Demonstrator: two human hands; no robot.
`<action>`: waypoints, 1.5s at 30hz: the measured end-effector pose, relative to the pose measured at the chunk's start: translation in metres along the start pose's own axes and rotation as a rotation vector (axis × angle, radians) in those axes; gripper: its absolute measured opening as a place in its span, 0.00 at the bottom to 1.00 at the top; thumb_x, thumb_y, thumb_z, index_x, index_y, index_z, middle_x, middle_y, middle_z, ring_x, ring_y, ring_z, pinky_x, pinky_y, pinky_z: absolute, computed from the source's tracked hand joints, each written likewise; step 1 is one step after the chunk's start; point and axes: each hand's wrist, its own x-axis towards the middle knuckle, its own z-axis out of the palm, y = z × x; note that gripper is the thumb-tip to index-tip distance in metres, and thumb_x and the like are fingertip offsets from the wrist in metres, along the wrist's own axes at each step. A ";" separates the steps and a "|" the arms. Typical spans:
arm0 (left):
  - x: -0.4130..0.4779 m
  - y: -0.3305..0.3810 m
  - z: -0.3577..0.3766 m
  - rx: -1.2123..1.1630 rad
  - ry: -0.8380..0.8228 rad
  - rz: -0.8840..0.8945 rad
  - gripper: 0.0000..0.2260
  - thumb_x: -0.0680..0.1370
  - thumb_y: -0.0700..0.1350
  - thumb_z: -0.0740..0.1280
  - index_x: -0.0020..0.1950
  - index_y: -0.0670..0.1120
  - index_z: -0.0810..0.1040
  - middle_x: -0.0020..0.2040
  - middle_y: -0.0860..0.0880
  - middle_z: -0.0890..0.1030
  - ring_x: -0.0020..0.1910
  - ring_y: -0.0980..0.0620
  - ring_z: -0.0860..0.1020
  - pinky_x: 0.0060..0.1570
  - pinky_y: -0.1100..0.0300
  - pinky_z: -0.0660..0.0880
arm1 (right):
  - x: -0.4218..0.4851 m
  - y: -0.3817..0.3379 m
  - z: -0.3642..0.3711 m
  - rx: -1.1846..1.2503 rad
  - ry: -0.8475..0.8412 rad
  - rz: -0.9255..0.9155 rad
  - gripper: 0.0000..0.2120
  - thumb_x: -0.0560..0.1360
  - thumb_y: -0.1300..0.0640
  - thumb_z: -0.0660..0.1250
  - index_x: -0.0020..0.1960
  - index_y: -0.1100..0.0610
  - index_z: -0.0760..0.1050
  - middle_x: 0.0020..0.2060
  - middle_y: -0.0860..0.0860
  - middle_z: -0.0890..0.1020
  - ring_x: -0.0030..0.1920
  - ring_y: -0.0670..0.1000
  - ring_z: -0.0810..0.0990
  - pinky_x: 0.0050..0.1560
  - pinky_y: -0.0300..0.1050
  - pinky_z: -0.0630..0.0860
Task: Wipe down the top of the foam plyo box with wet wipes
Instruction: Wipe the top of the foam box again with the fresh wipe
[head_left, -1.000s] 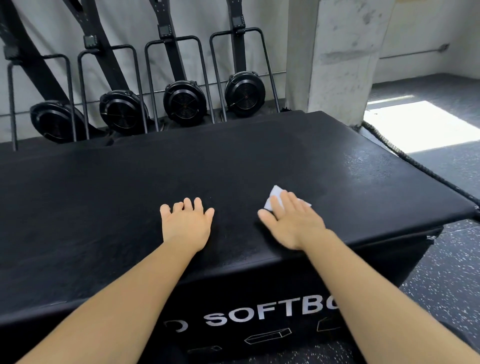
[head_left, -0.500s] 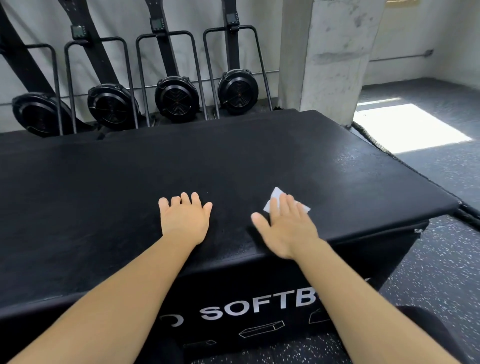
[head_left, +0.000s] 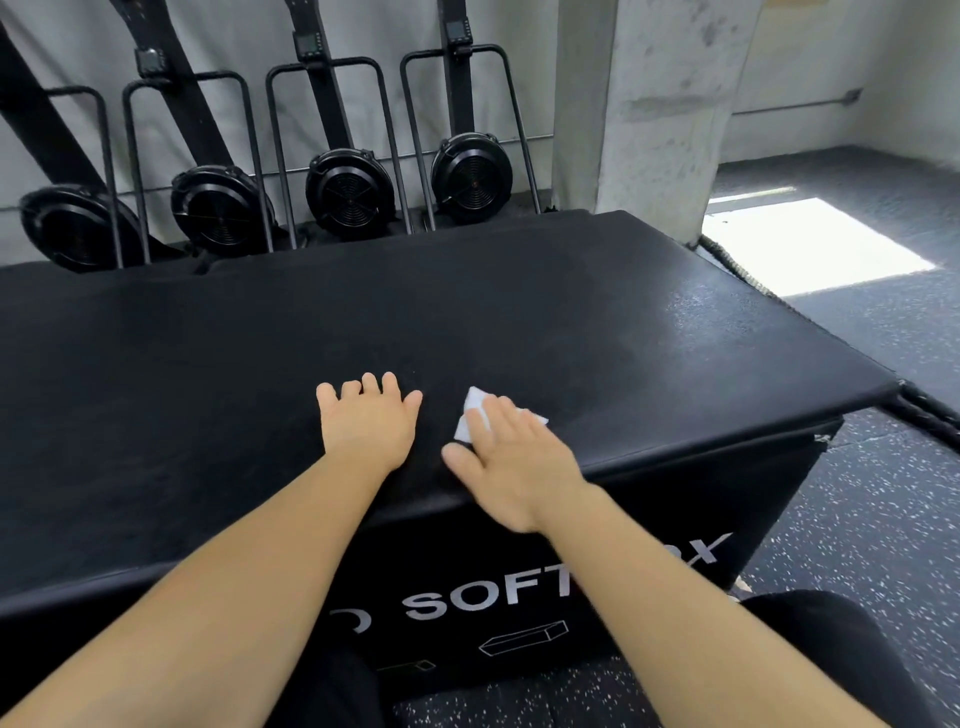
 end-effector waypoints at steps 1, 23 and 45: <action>0.000 0.000 0.000 0.006 -0.015 0.004 0.17 0.81 0.53 0.43 0.59 0.48 0.67 0.49 0.51 0.68 0.57 0.47 0.71 0.58 0.47 0.60 | -0.002 0.013 -0.006 -0.035 0.017 0.018 0.36 0.76 0.37 0.34 0.70 0.56 0.64 0.67 0.54 0.65 0.69 0.54 0.60 0.74 0.50 0.56; -0.006 -0.001 -0.004 -0.071 0.001 -0.001 0.16 0.82 0.53 0.43 0.54 0.48 0.67 0.48 0.51 0.69 0.53 0.48 0.71 0.62 0.46 0.60 | -0.018 -0.018 0.011 0.002 -0.050 0.145 0.39 0.81 0.34 0.40 0.81 0.60 0.38 0.80 0.58 0.38 0.79 0.54 0.34 0.78 0.52 0.36; -0.033 0.022 -0.010 0.041 0.069 0.145 0.19 0.83 0.56 0.42 0.58 0.47 0.67 0.51 0.51 0.74 0.56 0.47 0.73 0.62 0.46 0.58 | -0.062 0.097 -0.017 -0.099 0.090 0.238 0.36 0.78 0.40 0.32 0.78 0.59 0.52 0.78 0.55 0.53 0.78 0.54 0.49 0.77 0.50 0.47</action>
